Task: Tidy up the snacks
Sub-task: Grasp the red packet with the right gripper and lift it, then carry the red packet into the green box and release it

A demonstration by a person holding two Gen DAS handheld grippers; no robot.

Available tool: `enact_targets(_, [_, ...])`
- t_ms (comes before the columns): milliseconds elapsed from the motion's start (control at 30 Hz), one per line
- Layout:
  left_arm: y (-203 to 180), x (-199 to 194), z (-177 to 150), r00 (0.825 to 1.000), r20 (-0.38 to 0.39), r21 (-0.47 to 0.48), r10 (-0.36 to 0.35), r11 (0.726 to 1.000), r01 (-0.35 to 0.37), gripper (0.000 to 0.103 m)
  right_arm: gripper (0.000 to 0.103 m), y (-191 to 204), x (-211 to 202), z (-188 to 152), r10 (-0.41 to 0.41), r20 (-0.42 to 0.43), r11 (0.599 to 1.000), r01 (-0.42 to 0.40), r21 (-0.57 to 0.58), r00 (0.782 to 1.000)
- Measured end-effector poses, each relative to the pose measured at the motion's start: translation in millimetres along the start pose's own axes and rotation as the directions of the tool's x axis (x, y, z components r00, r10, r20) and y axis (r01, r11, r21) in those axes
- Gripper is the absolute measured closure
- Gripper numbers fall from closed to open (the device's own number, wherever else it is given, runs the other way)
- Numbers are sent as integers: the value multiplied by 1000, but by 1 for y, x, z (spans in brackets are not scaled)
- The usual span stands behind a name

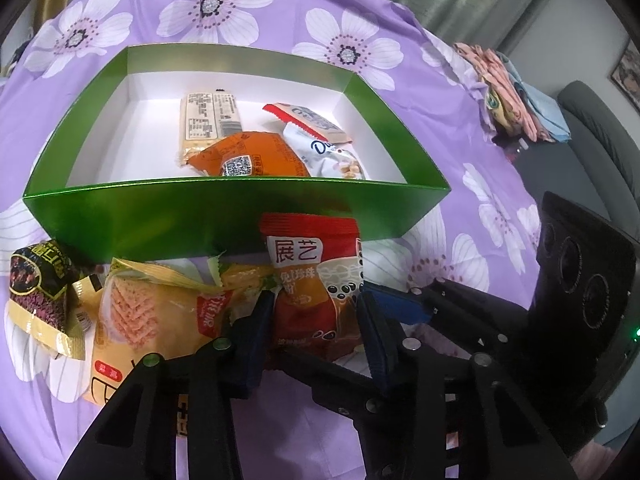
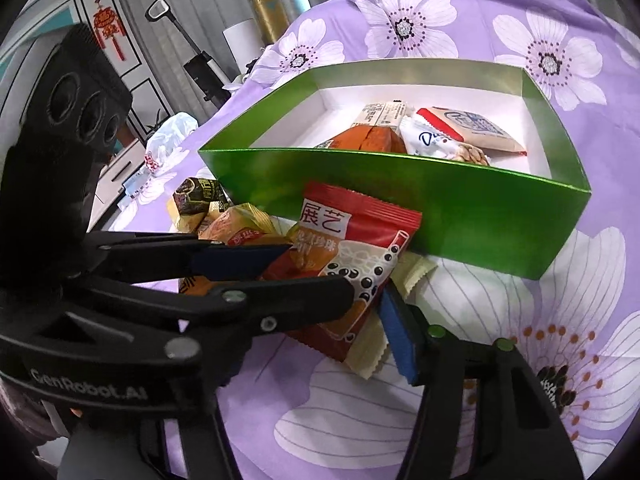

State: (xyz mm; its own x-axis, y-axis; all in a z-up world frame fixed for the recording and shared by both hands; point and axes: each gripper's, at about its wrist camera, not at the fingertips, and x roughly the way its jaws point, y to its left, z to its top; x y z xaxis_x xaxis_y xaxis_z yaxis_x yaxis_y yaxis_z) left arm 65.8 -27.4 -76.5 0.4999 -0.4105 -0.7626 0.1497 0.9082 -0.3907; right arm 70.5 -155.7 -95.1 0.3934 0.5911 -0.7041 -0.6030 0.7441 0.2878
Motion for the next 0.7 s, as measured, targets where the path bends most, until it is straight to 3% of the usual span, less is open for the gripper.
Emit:
enact_targets(333, [-8, -21, 0, 999, 43, 0, -28, 1000, 28, 62, 51, 8, -18, 0, -19, 39, 1000, 19, -10, 999])
enact_targets(700, [-18, -57, 25, 989, 147, 28, -35, 999, 31, 62, 51, 26, -51, 31, -50, 122, 996, 58, -70, 991])
